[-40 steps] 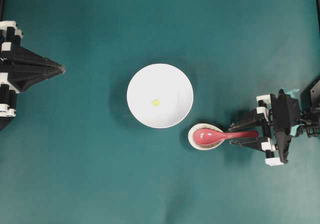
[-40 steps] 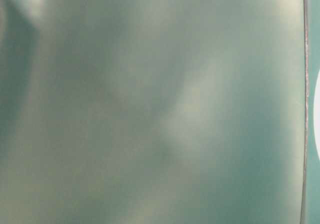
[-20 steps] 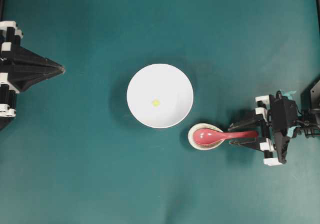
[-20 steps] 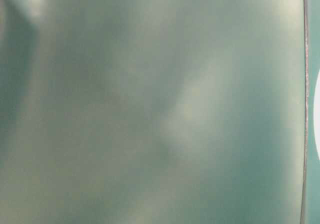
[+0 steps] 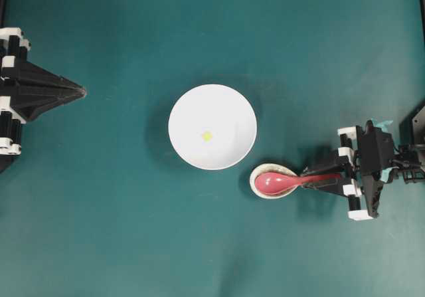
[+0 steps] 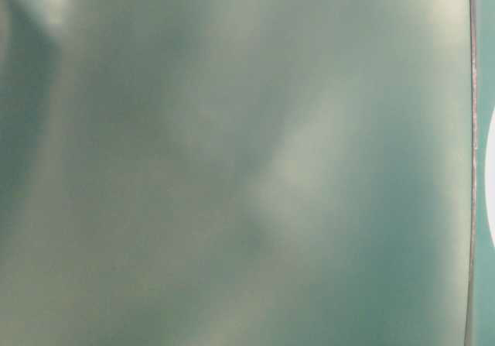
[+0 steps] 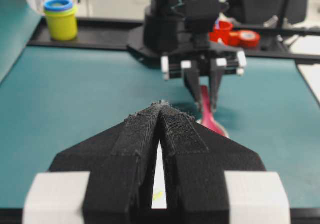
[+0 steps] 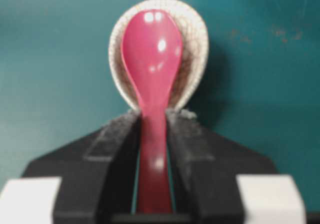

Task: Scoop the yellow hexagonal prism block from the bowl with a spoon using the right arm.
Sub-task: 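Lift the red spoon off the spoon rest with the right gripper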

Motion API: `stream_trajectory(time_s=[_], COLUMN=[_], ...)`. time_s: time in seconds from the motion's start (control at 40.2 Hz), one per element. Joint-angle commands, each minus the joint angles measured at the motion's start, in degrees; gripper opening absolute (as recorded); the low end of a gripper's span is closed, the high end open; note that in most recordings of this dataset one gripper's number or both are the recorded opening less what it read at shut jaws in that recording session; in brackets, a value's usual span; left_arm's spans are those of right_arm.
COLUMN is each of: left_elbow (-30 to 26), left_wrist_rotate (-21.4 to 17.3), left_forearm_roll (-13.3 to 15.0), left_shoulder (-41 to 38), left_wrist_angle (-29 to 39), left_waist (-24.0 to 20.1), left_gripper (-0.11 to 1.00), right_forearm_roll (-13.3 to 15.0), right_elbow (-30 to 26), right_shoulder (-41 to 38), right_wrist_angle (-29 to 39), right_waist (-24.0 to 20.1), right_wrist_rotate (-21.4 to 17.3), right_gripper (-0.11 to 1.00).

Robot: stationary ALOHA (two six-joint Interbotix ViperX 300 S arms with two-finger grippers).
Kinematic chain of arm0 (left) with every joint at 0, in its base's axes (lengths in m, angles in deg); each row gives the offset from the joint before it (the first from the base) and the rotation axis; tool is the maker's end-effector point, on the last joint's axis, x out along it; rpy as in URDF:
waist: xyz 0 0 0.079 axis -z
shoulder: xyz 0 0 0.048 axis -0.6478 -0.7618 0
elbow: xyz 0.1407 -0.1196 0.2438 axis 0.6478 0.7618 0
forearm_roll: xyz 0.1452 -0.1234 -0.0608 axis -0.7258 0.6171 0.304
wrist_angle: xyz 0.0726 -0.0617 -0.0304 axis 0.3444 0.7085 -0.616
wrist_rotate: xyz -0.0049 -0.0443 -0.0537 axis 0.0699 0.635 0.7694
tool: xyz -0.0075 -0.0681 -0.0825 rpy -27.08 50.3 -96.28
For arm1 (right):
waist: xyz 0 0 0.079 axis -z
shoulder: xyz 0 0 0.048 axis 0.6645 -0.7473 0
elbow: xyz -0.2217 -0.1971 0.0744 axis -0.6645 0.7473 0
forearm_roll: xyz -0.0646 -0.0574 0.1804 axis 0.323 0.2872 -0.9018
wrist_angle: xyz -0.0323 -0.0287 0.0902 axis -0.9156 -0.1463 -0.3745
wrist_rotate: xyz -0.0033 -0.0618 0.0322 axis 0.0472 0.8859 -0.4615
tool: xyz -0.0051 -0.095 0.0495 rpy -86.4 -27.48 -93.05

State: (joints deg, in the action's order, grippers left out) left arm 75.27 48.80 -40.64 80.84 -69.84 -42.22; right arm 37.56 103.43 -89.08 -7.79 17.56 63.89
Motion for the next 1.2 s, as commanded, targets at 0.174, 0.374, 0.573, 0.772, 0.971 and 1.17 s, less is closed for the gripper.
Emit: stream_trajectory(time_s=[0.174,0.374,0.573,0.772,0.971,1.17], left_elbow=[-1.14,-1.14,-1.14,-1.23,-1.23,-1.23], left_wrist_rotate=[0.00,-0.09,-0.18,-0.26,-0.44,-0.44], left_forearm_roll=[-0.09,-0.26,-0.35,-0.35,-0.35,-0.35], left_shoulder=[-0.44,-0.44,-0.44,-0.35,-0.18,0.00], left_wrist_angle=[0.00,0.09,0.18,0.35,0.35,0.35], left_waist=[-0.18,-0.09,-0.09,-0.09,-0.09,-0.09], left_gripper=[-0.01,-0.01,-0.01,-0.01,-0.01,-0.01], right_forearm_roll=[-0.18,-0.18,-0.18,-0.18,0.00,0.26], right_elbow=[-1.67,-1.76,-2.64,-5.80,-11.43,-17.40], right_shoulder=[3.52,7.56,13.27,19.42,23.12,23.20], right_wrist_angle=[-0.44,0.62,5.80,15.91,29.27,40.96], right_waist=[0.09,1.49,3.78,8.00,13.71,18.63], right_wrist_rotate=[0.44,0.97,2.99,5.89,8.61,10.55], right_gripper=[0.23,0.23,0.23,0.23,0.23,0.23])
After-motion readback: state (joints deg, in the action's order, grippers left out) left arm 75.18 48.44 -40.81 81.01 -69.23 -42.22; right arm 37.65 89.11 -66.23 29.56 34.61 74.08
